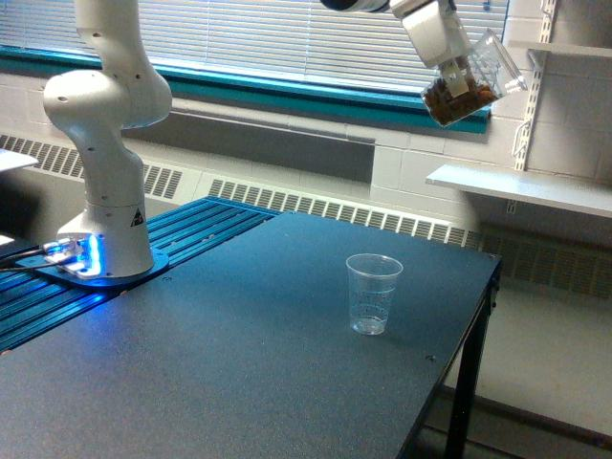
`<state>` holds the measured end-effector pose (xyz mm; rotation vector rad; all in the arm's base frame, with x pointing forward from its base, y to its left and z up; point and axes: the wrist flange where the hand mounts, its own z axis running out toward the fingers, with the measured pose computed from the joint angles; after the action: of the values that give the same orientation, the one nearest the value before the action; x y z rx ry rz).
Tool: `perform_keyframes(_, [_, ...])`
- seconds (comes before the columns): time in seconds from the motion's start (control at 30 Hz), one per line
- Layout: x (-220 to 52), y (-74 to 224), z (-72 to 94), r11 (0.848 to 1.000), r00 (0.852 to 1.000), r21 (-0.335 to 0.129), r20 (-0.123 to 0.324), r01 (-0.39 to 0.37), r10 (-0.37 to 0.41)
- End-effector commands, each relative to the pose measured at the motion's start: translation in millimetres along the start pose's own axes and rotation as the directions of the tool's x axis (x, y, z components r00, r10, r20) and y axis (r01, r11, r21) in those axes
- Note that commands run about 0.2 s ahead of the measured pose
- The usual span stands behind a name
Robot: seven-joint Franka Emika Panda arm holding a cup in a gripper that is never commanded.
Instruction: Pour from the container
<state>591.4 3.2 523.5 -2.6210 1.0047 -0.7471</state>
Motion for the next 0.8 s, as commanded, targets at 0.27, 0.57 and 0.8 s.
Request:
perform_keyframes(0.27, [2,11,-1.7,1.000,0.999,-0.008,-0.029,0.022,-0.023])
perform_keyframes(0.57, [-17,21,0.6,0.995,0.995,0.000,-0.013,0.098,-0.098])
perform_keyframes(0.8, [-37,35,-0.3,0.988,0.988,-0.016,-0.007,0.153,-0.154])
